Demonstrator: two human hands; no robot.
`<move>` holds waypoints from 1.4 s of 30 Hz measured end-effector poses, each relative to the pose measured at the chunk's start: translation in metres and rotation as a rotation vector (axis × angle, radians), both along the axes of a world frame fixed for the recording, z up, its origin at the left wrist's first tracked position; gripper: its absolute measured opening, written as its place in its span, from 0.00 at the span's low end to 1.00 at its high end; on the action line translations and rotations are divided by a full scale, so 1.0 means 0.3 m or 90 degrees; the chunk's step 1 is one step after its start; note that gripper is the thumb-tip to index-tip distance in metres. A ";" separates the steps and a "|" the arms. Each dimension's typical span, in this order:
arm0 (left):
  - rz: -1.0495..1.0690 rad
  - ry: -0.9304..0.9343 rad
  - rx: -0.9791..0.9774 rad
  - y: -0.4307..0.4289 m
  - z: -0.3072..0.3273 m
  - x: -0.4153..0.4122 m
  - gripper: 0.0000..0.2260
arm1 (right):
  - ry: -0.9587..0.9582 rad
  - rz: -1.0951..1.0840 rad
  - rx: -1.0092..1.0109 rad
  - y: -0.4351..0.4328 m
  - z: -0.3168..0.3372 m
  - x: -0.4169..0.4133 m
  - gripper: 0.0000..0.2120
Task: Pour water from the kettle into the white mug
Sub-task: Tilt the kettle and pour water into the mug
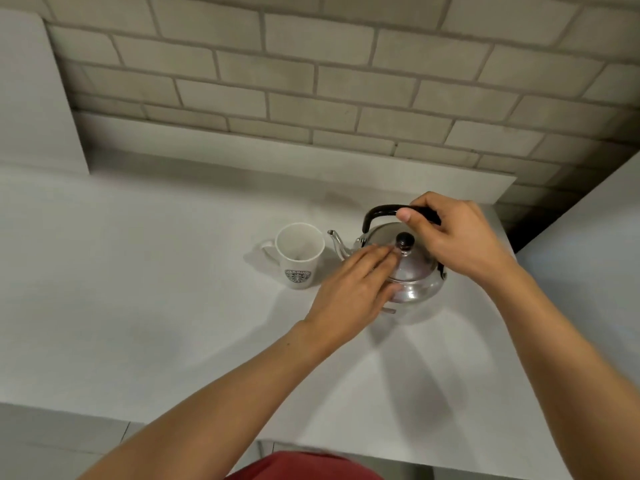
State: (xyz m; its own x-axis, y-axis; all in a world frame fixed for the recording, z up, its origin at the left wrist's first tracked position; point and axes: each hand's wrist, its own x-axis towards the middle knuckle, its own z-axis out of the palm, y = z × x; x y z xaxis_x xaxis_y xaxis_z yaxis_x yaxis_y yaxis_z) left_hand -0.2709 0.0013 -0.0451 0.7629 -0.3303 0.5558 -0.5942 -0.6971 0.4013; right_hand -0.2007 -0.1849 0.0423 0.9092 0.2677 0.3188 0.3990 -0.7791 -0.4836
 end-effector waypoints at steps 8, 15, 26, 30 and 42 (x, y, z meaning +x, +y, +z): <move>0.034 0.012 -0.065 0.014 0.037 -0.037 0.19 | -0.006 0.050 -0.059 0.077 0.118 -0.023 0.15; 0.073 0.034 -0.181 0.021 0.073 -0.037 0.19 | -0.035 0.141 -0.202 0.193 0.243 0.015 0.20; 0.121 0.024 -0.320 0.009 0.067 -0.015 0.18 | 0.027 0.185 -0.334 0.328 0.345 0.048 0.20; 0.126 0.034 -0.340 0.004 0.063 -0.012 0.18 | 0.029 0.196 -0.363 0.359 0.361 0.048 0.20; 0.117 0.032 -0.376 -0.020 0.082 0.001 0.18 | 0.032 0.197 -0.415 0.387 0.414 0.036 0.20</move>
State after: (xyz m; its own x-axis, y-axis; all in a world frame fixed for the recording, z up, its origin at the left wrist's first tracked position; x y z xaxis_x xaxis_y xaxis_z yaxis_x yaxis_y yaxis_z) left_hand -0.2708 -0.0047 -0.0204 0.8079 0.1613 0.5668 -0.4562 -0.4377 0.7748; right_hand -0.1899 -0.0688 0.1666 0.7705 0.6366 -0.0335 0.6373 -0.7704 0.0166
